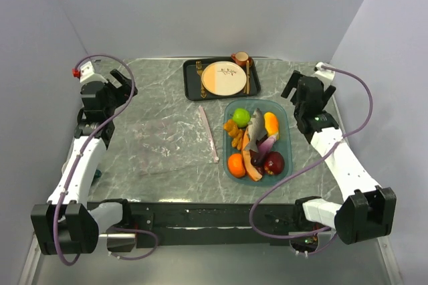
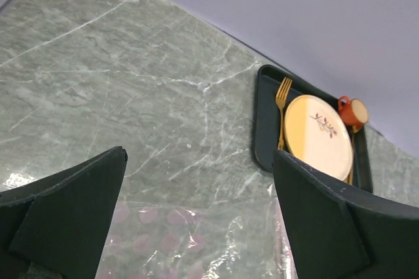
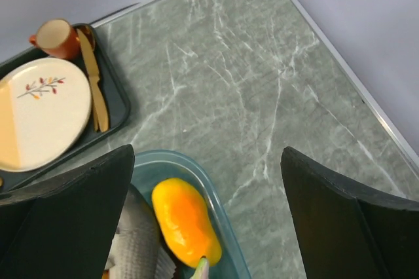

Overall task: Place the food in the zip-top bag and seal the zipper
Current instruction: Adjust the bin at the center of the board.

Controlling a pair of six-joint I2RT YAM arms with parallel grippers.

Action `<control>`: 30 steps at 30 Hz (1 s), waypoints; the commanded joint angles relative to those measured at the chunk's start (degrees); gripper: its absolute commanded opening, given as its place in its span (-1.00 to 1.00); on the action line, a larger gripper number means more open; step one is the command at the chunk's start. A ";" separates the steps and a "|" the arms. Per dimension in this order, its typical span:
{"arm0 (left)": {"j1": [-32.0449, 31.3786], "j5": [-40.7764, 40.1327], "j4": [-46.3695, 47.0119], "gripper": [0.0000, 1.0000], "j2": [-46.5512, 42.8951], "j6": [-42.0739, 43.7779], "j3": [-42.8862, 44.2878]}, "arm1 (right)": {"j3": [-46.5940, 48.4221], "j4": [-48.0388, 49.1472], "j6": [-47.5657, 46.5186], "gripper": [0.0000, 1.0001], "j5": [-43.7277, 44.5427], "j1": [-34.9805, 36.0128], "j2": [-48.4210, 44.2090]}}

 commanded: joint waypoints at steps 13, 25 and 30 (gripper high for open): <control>0.13 3.65 -13.78 0.99 2.92 -6.85 4.32 | 12.46 -9.01 -1.33 1.00 -15.72 -0.55 1.44; -3.28 34.05 -8.37 0.99 7.34 -4.66 -0.40 | 4.29 -17.89 6.75 1.00 -28.57 -2.04 7.06; -19.37 23.32 -16.62 0.99 10.57 -2.46 6.62 | -0.37 -18.25 9.31 1.00 -27.52 -5.03 9.18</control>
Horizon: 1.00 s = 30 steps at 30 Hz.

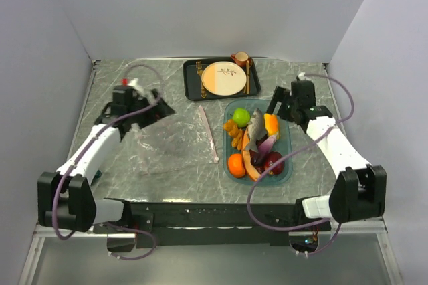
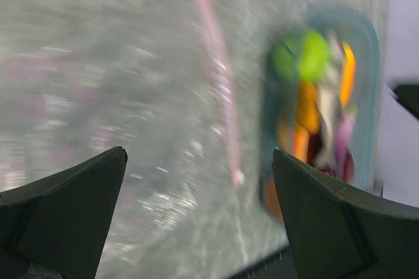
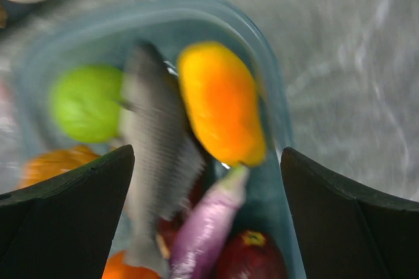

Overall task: Place the food in the zip-top bag and seal the zipper
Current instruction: Adjust the bin at the center of the board.

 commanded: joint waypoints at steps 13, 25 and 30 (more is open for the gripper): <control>-17.35 0.59 -1.89 0.99 7.05 1.20 6.63 | -0.17 -1.68 -0.10 0.04 -0.27 -7.11 12.53; -17.44 -3.10 -13.67 0.99 17.51 5.87 20.35 | 15.56 -4.75 -4.32 -0.38 -0.61 -9.66 22.11; -17.44 -3.36 -13.07 0.99 20.15 6.22 20.88 | 20.31 -7.56 -12.65 -0.32 -0.54 -9.66 25.63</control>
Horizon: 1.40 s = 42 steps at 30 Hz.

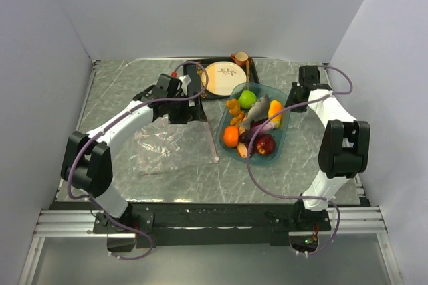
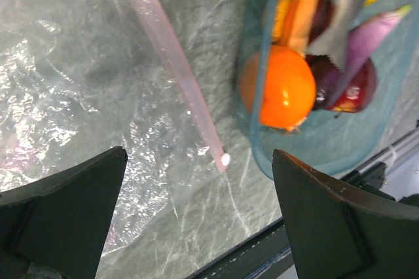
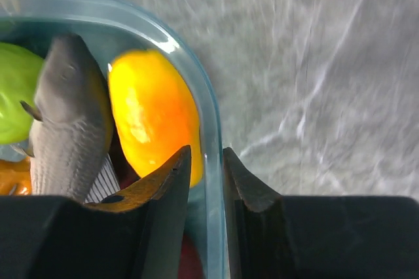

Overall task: Place the food in the zip-top bag and seal the zipper
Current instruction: Adjust the bin at the center of the board.

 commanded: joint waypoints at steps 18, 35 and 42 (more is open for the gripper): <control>-5.26 10.55 12.67 0.99 8.60 -7.11 5.55 | -15.92 8.01 4.90 0.37 -23.16 0.88 -20.95; -15.89 7.65 11.61 0.99 19.16 -9.75 12.41 | -14.34 5.19 5.42 0.41 -21.94 0.88 -26.49; -18.89 3.37 8.38 0.99 19.07 -10.63 13.56 | -15.40 4.58 5.16 0.42 -20.36 0.79 -26.57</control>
